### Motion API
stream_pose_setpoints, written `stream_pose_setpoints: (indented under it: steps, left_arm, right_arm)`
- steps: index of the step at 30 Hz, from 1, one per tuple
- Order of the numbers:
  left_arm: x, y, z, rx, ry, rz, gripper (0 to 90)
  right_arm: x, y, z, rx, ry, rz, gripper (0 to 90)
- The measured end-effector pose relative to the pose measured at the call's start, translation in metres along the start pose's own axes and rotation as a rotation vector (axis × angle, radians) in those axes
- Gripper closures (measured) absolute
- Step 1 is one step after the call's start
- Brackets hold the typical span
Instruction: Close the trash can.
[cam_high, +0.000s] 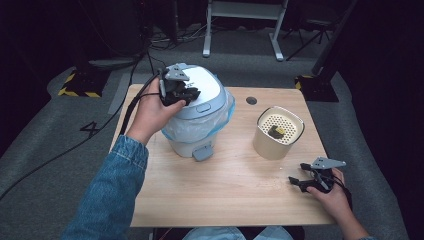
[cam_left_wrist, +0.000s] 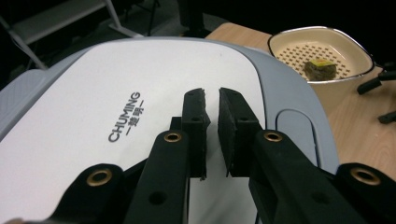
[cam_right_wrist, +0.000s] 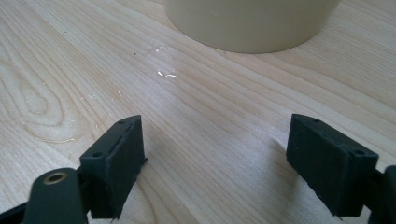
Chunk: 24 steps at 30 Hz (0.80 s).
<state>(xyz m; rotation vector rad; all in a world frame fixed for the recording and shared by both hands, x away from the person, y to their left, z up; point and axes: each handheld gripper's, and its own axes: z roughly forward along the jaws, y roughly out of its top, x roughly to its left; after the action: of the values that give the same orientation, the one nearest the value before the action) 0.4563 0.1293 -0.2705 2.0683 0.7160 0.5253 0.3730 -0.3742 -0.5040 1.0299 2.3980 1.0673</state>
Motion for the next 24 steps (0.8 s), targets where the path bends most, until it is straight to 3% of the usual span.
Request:
stream_pose_setpoints:
  steps: [5, 8, 12, 16, 24]
  left_arm:
    - [0.004, -0.005, 0.002, -0.050, -0.019, -0.021, 78.5]
    - [0.006, -0.007, 0.002, -0.061, -0.037, -0.042, 52.7]
    - [0.004, -0.006, -0.009, -0.098, -0.075, -0.041, 42.4]
    - [-0.004, -0.004, -0.027, -0.158, -0.121, -0.030, 39.0]
    - [-0.027, -0.010, -0.057, -0.157, -0.145, 0.017, 35.6]
  right_arm:
    - [0.000, 0.000, 0.000, 0.000, 0.001, 0.000, 19.6]
    - [0.000, 0.000, 0.000, 0.000, 0.001, 0.000, 19.6]
    - [0.000, 0.000, 0.000, 0.001, 0.002, -0.001, 19.6]
    - [-0.001, 0.000, 0.000, 0.000, 0.012, -0.010, 19.6]
    - [-0.004, 0.001, 0.001, 0.000, 0.027, -0.025, 19.6]
